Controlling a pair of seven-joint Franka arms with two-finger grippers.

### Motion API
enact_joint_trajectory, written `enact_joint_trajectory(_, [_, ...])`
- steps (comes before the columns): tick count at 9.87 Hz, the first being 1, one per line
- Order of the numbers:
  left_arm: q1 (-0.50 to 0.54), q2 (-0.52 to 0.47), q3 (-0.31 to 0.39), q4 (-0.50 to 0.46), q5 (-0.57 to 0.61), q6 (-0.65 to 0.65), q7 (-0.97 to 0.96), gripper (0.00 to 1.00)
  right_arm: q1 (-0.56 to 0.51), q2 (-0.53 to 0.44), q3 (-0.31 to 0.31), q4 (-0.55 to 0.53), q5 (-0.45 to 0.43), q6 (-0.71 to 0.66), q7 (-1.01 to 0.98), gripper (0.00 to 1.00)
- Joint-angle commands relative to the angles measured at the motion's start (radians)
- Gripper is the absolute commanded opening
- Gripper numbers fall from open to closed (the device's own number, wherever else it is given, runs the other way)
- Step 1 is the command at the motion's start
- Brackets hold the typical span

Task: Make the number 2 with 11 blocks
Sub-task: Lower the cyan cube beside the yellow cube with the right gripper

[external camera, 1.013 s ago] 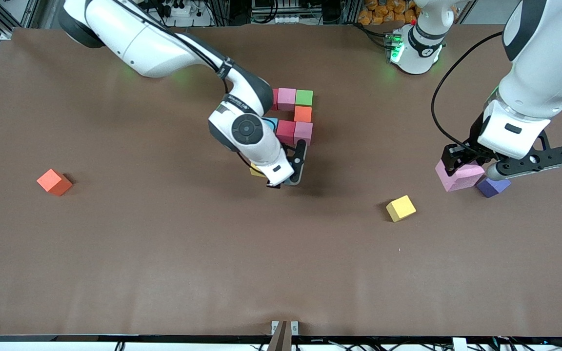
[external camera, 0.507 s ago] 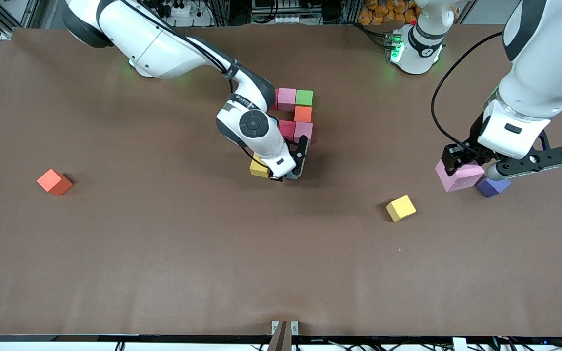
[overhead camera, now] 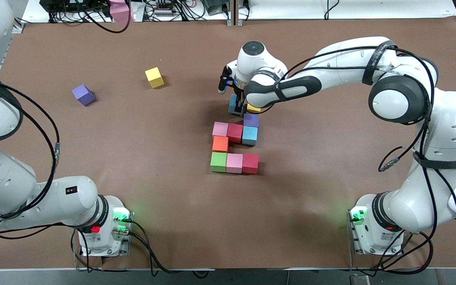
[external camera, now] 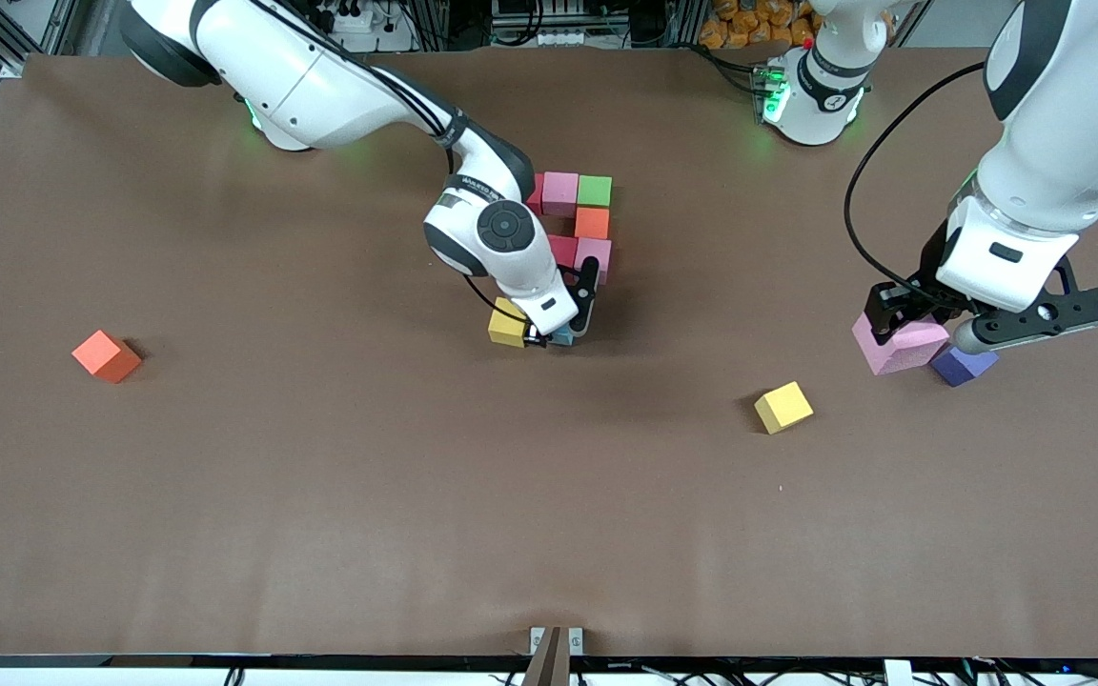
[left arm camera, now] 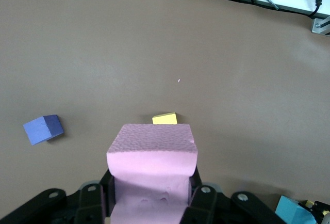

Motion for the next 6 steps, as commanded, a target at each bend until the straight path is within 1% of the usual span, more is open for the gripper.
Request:
enact_joint_trajectory(1, [-0.002, 0.0, -0.002, 0.005, -0.021, -0.016, 0.011, 0.0, -0.001, -0.034, -0.008, -0.034, -0.044, 0.0, 0.024, 0.05])
enact_joint_trajectory(6, [0.007, 0.014, -0.002, 0.005, -0.02, -0.016, 0.011, 0.0, -0.002, -0.034, -0.021, -0.047, -0.055, 0.0, 0.025, 0.05])
